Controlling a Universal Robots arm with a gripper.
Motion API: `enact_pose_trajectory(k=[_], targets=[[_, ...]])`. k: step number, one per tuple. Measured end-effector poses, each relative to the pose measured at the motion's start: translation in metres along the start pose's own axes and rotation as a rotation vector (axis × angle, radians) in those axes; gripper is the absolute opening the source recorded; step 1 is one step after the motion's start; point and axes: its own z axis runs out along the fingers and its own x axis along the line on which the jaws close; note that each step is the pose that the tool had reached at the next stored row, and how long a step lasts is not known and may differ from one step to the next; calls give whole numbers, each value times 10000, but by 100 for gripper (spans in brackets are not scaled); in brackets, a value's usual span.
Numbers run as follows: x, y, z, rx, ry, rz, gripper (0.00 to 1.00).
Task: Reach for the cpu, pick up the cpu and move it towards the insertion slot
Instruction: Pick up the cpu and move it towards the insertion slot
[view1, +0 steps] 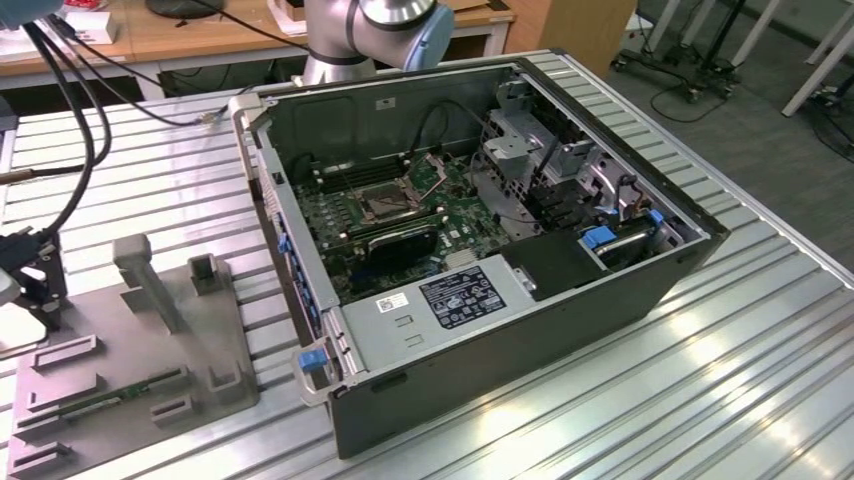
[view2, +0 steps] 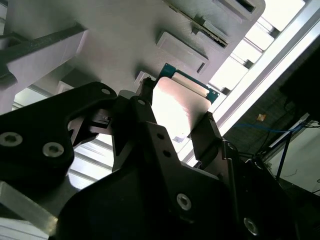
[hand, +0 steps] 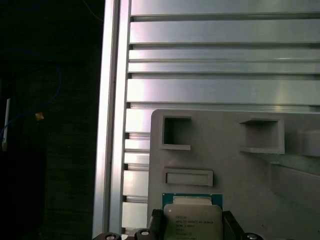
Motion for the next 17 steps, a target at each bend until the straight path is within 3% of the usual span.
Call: enact_pose_trajectory(k=[17], targets=[[-2, 7, -188, 0, 0, 0, 55]])
